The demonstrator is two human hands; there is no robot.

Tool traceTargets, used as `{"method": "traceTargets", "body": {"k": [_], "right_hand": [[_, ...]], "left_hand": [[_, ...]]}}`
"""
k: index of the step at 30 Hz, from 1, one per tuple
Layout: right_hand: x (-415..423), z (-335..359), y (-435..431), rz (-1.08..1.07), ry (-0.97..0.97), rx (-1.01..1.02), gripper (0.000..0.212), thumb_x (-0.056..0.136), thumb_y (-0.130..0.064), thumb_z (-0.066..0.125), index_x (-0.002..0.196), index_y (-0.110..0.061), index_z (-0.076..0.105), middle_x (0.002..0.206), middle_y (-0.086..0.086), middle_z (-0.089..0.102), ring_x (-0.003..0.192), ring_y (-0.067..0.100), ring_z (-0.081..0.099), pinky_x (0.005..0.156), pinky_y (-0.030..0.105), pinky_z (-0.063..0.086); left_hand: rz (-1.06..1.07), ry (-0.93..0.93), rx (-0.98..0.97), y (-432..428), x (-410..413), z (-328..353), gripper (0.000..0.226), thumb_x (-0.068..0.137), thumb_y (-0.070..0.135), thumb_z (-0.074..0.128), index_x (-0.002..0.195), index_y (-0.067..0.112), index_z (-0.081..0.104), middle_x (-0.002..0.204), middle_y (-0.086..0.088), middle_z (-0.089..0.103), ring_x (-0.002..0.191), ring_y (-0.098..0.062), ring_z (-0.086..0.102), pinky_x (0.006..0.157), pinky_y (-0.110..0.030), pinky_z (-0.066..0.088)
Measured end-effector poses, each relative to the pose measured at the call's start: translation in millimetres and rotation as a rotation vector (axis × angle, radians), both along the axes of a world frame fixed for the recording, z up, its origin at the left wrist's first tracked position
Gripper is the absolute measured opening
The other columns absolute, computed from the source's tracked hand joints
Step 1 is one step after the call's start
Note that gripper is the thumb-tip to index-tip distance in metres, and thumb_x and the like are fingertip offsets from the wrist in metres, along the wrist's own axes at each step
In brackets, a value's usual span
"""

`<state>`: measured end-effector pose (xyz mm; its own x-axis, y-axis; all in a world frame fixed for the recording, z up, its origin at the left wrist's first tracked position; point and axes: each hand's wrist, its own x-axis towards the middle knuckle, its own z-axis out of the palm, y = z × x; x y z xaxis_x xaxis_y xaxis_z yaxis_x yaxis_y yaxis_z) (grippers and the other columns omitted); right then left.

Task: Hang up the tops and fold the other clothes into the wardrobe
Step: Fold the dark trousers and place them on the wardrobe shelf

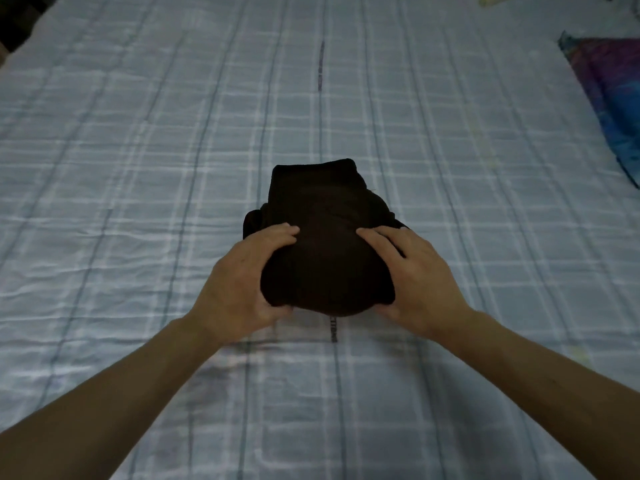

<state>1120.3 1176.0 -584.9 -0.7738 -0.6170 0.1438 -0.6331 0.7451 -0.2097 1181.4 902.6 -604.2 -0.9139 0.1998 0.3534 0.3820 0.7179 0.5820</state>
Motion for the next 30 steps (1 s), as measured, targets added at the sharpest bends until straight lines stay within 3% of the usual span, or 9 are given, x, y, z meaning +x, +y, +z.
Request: {"method": "traceTargets", "body": {"k": [4, 9, 12, 15, 17, 22, 24, 27, 30], "right_hand": [[-13, 2, 5, 0.0, -0.07, -0.059, 0.102, 0.057, -0.036, 0.088, 0.147, -0.022, 0.041, 0.142, 0.002, 0.048, 0.127, 0.022, 0.049, 0.107, 0.036, 0.042], [-6, -10, 9, -0.039, -0.037, -0.219, 0.1, 0.06, -0.03, 0.089, 0.146, -0.015, 0.041, 0.148, 0.006, 0.043, 0.138, 0.023, 0.041, 0.107, 0.048, 0.045], [-6, -19, 20, 0.067, 0.016, -0.33, 0.095, 0.07, -0.038, 0.085, 0.146, -0.013, 0.034, 0.154, 0.014, 0.033, 0.146, 0.031, 0.03, 0.112, 0.053, 0.038], [-28, -22, 34, 0.277, 0.055, -0.269, 0.099, 0.073, -0.055, 0.082, 0.148, -0.02, 0.027, 0.158, 0.021, 0.02, 0.148, 0.04, 0.022, 0.113, 0.058, 0.032], [-49, -19, 38, 0.334, 0.075, -0.232, 0.1, 0.075, -0.062, 0.077, 0.149, -0.022, 0.024, 0.159, 0.023, 0.015, 0.148, 0.04, 0.02, 0.114, 0.057, 0.03], [-76, -21, 28, 0.291, 0.023, -0.307, 0.1, 0.074, -0.059, 0.078, 0.148, -0.013, 0.028, 0.154, 0.02, 0.032, 0.145, 0.033, 0.031, 0.112, 0.056, 0.032], [-76, -25, 25, 0.21, -0.047, -0.366, 0.1, 0.072, -0.056, 0.078, 0.149, -0.016, 0.029, 0.152, 0.01, 0.038, 0.142, 0.023, 0.036, 0.113, 0.052, 0.033], [-65, -30, 25, 0.133, -0.068, -0.371, 0.097, 0.07, -0.057, 0.077, 0.148, -0.022, 0.031, 0.149, -0.001, 0.038, 0.141, 0.004, 0.032, 0.118, 0.032, 0.028], [-51, -32, 20, 0.083, -0.043, -0.379, 0.088, 0.069, -0.047, 0.079, 0.142, -0.019, 0.039, 0.145, -0.002, 0.042, 0.139, -0.005, 0.028, 0.116, 0.02, 0.024]], "left_hand": [[-0.102, 0.158, -0.159, 3, -18, -6, 0.086, 0.077, 0.053, 0.08, 0.138, 0.003, 0.046, 0.147, -0.015, 0.047, 0.143, -0.027, 0.04, 0.12, -0.049, 0.028], [-0.098, 0.232, -0.214, 6, -31, -2, 0.061, 0.086, 0.045, 0.071, 0.123, -0.002, 0.062, 0.13, -0.018, 0.061, 0.127, -0.026, 0.054, 0.121, -0.04, 0.028], [-0.086, 0.182, -0.137, -1, -35, -3, 0.056, 0.079, 0.036, 0.077, 0.121, 0.001, 0.062, 0.127, -0.014, 0.063, 0.122, -0.023, 0.057, 0.12, -0.034, 0.03], [-0.08, 0.11, -0.042, -7, -40, -2, 0.064, 0.067, 0.023, 0.09, 0.121, 0.003, 0.062, 0.126, -0.01, 0.063, 0.121, -0.02, 0.059, 0.112, -0.04, 0.042], [-0.061, 0.022, 0.051, -9, -44, 3, 0.07, 0.063, 0.028, 0.091, 0.122, 0.006, 0.06, 0.126, -0.006, 0.063, 0.12, -0.018, 0.06, 0.108, -0.039, 0.046], [0.035, -0.085, 0.181, -12, -51, 2, 0.086, 0.056, 0.03, 0.092, 0.131, 0.021, 0.051, 0.131, 0.008, 0.059, 0.123, -0.006, 0.056, 0.105, -0.033, 0.048], [0.038, -0.108, 0.195, -10, -52, -2, 0.098, 0.054, 0.033, 0.095, 0.137, 0.023, 0.044, 0.139, 0.01, 0.052, 0.13, -0.007, 0.051, 0.108, -0.034, 0.046], [0.011, -0.147, 0.19, -6, -49, -12, 0.114, 0.049, 0.031, 0.1, 0.144, 0.017, 0.038, 0.15, 0.004, 0.042, 0.14, -0.013, 0.042, 0.114, -0.035, 0.038], [0.055, -0.098, 0.139, -1, -46, -16, 0.1, 0.053, 0.037, 0.094, 0.139, 0.017, 0.045, 0.144, 0.001, 0.049, 0.136, -0.011, 0.046, 0.114, -0.038, 0.039]]}}
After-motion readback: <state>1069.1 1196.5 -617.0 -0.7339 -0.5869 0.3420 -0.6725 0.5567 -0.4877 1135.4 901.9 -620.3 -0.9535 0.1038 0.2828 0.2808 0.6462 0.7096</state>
